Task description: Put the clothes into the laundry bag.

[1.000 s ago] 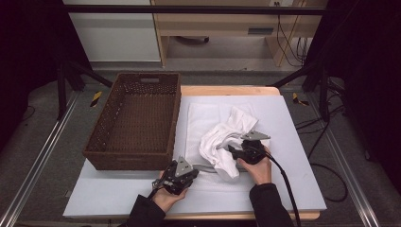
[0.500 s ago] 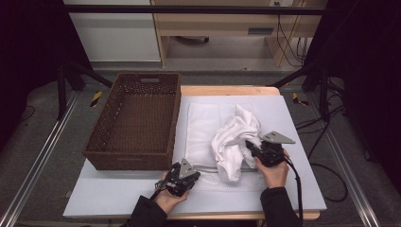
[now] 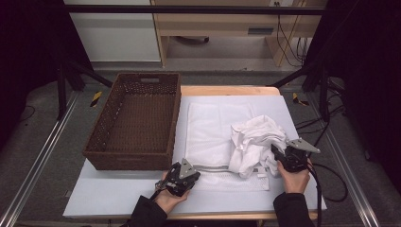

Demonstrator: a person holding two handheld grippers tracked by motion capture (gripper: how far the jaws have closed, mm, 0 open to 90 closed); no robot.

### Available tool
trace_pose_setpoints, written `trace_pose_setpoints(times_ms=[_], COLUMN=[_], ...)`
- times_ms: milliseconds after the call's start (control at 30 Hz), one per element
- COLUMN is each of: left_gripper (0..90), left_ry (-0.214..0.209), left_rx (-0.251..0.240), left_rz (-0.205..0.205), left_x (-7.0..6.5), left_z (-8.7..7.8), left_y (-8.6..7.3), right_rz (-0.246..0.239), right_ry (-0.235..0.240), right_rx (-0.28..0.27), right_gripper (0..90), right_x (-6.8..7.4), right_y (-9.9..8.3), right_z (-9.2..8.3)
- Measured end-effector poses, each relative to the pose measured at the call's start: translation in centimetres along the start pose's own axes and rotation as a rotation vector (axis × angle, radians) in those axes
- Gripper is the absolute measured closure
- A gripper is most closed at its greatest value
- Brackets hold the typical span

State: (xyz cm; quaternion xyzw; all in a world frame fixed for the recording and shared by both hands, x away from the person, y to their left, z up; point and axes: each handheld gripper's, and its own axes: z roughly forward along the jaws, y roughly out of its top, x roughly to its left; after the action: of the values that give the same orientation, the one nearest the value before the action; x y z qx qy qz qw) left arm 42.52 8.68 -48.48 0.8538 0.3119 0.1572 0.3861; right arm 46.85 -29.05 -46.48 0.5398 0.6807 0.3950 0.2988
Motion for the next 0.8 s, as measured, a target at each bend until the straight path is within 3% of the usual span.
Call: trace_pose_setpoints(times_ms=[100,167,200,267,367,433,533,600,667,733,767,800], left_gripper=[88.8,88.8,88.8,88.9,89.8,89.9,89.9,90.0,90.0,89.9,89.9,89.9], left_ry=[0.001,0.001,0.001,0.003,0.005,0.004,0.001,0.003,0.001,0.000,0.003,0.003], left_rx=[0.000,0.002,0.002,0.002,-0.002,-0.004,-0.008,-0.010,-0.011,-0.010,-0.009,-0.009], left_rz=[0.000,0.000,0.000,0.000,-0.007,-0.007,-0.005,0.000,0.005,0.005,0.006,0.006], left_x=[0.0,0.0,0.0,0.0,0.0,0.0,-0.2,-0.3,-0.4,-0.5,-0.6,-0.6], left_z=[0.0,0.0,0.0,0.0,-0.1,-0.2,-0.3,-0.3,-0.3,-0.3,-0.3,-0.3], left_y=[0.0,0.0,0.0,0.0,0.1,0.1,0.2,0.2,0.3,0.3,0.3,0.3], right_rz=[0.008,0.016,0.016,0.003,0.007,-0.003,-0.006,-0.028,-0.045,-0.053,-0.062,-0.070], right_ry=[-0.020,-0.025,-0.020,-0.023,0.007,-0.006,0.008,0.030,0.081,0.139,0.201,0.217], right_rx=[0.017,0.011,0.007,-0.010,-0.066,-0.115,-0.142,-0.167,-0.164,-0.141,-0.095,-0.069], right_gripper=[63.5,55.9,45.9,41.9,28.9,22.1,21.6,23.0,25.5,26.0,25.9,25.2], right_x=[-0.3,-0.4,-0.5,-0.5,-0.5,-0.3,0.3,1.2,2.5,4.1,5.6,6.3], right_y=[-1.0,-1.4,-1.3,-1.1,-0.3,0.6,1.3,2.0,2.5,2.6,2.2,2.0], right_z=[0.6,0.6,0.3,-0.1,-1.8,-3.7,-4.8,-5.6,-5.8,-5.3,-4.2,-3.5])
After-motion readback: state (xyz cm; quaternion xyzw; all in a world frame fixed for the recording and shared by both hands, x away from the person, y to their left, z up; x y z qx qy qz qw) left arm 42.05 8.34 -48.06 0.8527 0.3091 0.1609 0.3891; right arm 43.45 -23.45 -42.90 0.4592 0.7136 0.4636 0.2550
